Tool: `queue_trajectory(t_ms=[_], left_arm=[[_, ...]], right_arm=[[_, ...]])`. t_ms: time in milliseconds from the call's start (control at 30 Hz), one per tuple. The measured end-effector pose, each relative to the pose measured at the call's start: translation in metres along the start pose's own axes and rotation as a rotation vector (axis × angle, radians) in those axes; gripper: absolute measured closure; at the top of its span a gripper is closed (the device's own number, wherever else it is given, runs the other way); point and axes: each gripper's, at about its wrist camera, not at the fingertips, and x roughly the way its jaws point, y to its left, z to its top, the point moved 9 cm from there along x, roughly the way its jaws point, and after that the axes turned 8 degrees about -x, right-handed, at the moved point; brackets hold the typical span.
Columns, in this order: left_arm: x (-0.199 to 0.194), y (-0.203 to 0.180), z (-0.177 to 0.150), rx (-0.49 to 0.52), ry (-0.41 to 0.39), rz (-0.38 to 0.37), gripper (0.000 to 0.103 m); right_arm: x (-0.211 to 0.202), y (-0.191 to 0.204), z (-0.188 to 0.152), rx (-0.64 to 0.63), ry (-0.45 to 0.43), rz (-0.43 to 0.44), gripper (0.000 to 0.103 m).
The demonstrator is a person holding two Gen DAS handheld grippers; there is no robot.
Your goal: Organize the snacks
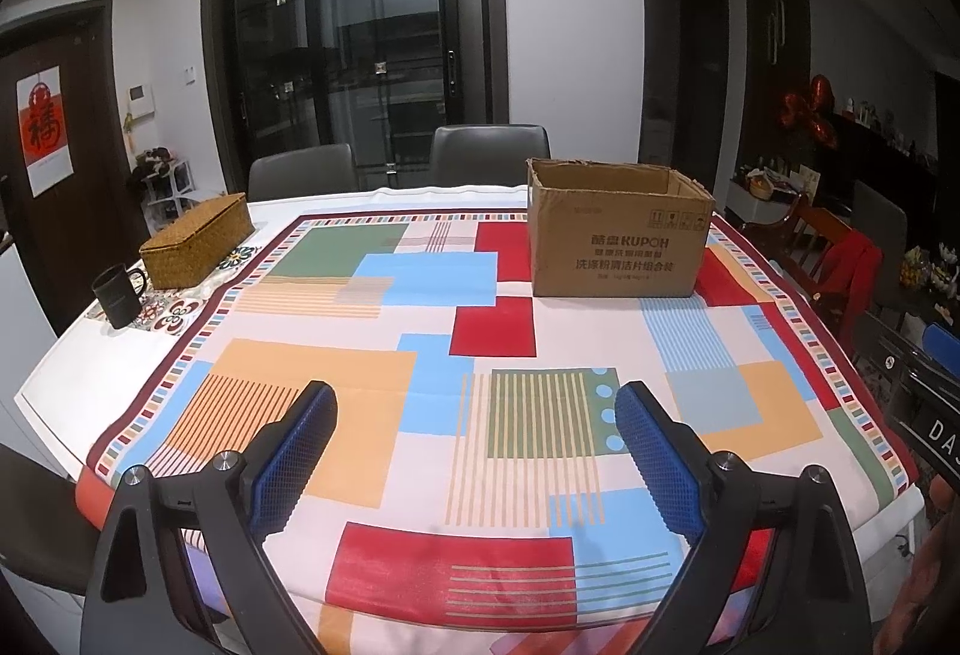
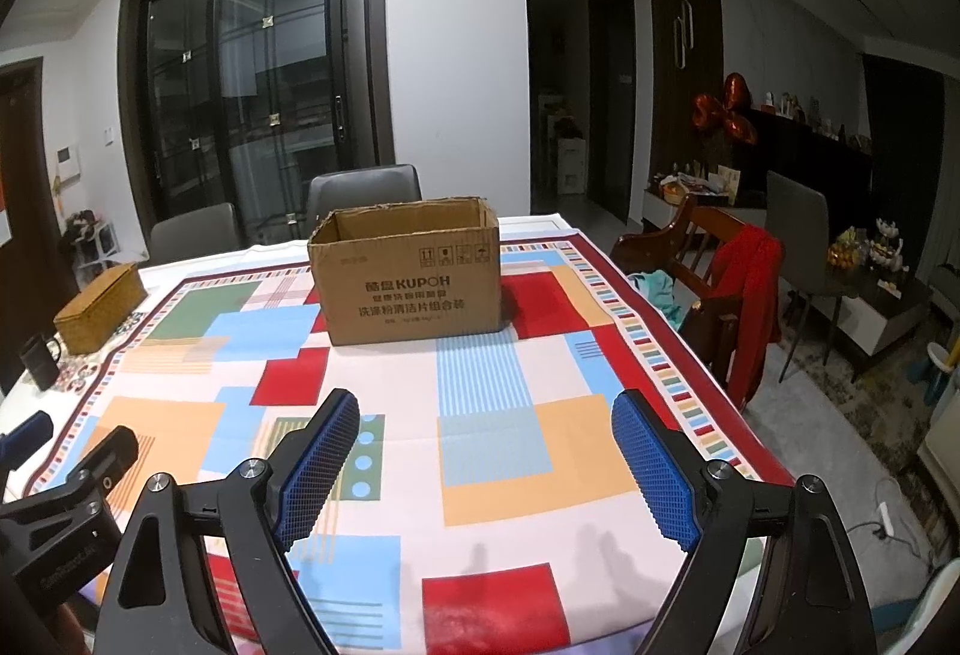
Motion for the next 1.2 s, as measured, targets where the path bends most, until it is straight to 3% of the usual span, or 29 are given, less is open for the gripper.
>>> queue_trajectory(t_ms=[1200], left_arm=[[-0.0006,-0.0008,-0.0024,0.003,0.002,0.0,0.008]], right_arm=[[0.0019,-0.0001,-0.002,0.005,0.0,0.005,0.016]])
